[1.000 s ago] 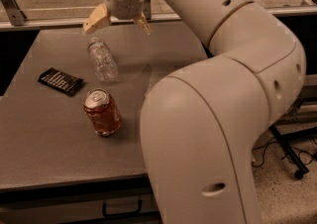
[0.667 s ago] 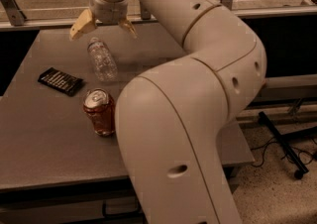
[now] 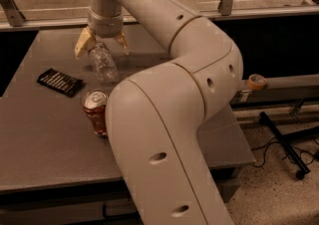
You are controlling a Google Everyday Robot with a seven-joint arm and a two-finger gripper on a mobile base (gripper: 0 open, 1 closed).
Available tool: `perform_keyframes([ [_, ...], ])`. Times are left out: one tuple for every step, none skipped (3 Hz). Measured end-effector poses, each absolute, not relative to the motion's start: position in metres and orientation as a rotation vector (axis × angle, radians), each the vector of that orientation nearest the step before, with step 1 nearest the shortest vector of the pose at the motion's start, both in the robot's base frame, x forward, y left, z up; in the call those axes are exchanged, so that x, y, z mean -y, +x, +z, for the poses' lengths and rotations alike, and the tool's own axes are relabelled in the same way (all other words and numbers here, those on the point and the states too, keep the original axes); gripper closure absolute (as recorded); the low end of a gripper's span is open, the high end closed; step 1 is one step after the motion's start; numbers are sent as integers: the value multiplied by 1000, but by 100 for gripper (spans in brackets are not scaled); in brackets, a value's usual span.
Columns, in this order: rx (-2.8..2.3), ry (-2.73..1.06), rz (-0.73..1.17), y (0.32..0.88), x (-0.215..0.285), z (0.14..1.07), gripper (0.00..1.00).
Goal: Place water bottle upright
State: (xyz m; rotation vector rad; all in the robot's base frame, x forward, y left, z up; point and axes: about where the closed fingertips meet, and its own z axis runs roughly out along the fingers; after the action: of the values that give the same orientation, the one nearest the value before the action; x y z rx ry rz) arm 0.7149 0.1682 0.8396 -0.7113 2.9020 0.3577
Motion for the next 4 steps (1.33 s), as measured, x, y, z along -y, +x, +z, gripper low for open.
perform_keyframes([
  [-2908,-748,347,714,-170,831,42],
  [-2908,-748,347,714,-170,836,64],
  [-2908,-749,347,714,-171,838,87],
  [-2765,-852,382,717,-168,874,100],
])
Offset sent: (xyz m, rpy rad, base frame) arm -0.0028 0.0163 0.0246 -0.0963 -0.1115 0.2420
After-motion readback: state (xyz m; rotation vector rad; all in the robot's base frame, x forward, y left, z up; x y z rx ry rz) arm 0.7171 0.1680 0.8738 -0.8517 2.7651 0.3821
